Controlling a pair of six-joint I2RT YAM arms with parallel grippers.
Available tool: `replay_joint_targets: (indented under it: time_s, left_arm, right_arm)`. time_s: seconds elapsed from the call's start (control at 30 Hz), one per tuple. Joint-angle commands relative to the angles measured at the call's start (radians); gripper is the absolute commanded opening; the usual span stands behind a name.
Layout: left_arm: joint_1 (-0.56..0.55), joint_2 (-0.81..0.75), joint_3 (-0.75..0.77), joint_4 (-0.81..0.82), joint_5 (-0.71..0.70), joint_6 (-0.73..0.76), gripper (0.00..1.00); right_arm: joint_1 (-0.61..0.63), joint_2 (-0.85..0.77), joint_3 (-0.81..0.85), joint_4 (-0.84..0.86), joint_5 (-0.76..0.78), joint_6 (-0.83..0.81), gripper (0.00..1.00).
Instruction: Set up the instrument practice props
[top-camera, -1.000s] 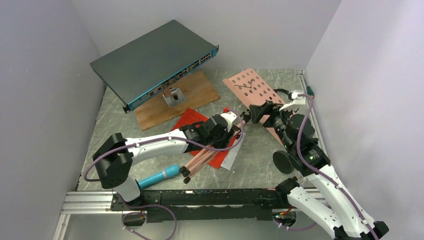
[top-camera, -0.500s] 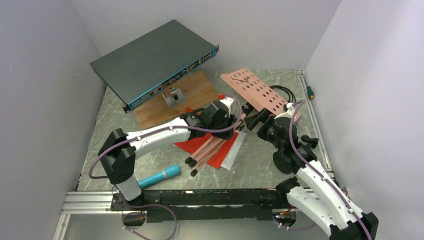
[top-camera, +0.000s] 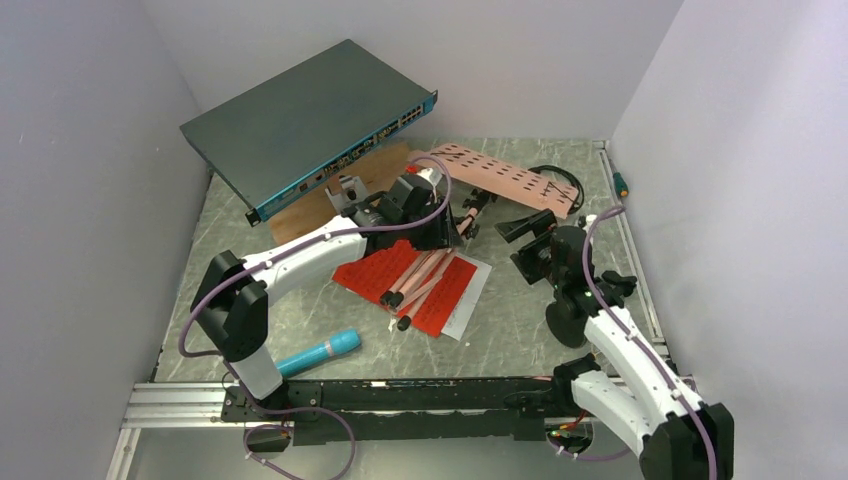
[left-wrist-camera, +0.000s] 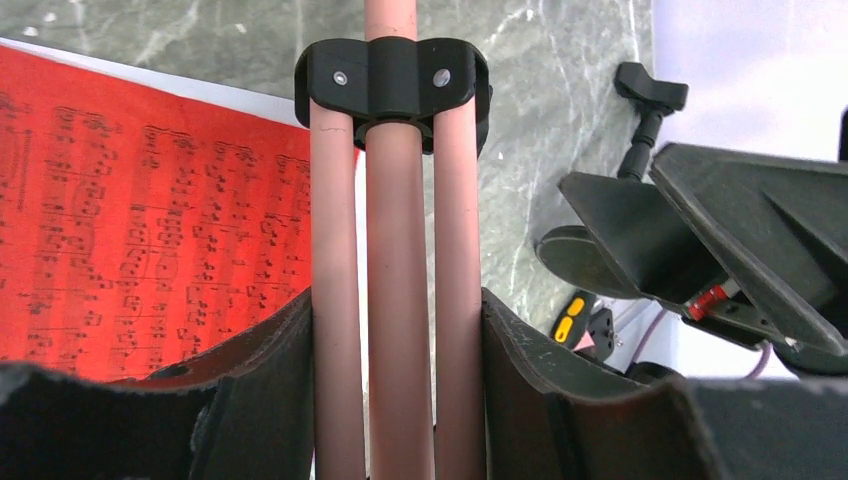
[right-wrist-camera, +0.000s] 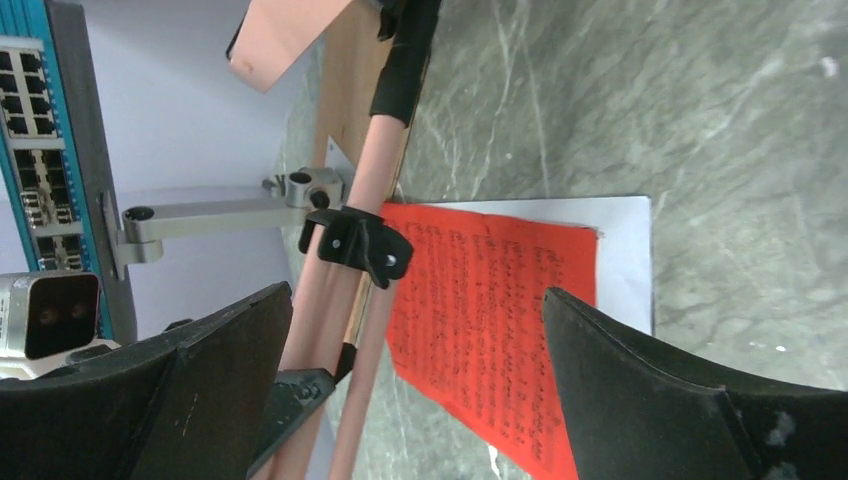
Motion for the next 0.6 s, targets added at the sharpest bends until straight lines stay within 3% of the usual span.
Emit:
replay_joint_targets:
  time_s: [0.0,0.1,0.27,0.57]
  left_arm:
    - [-0.020,-0.066,0.073,0.383,0.162,0.022,0.00]
    - [-0.019,-0.084,0.016,0.460,0.206,0.045,0.00]
    - [-0.038,-0.108,-0.068,0.533,0.217,0.113,0.00]
    - [-0.136,-0.110,-0.050,0.443,0.079,0.337,0.00]
  right_arm:
    - [-0.005,0.065,0.095,0.096,-0.071,0.022,0.98]
    - [-0.014,0.093,0.106,0.089,-0.061,0.017,0.92]
    - [-0.016,0.190,0.171,0.021,-0.085,0.011,0.68]
    - [0.008,0.403,0.362,-0.228,0.000,-0.102,0.70]
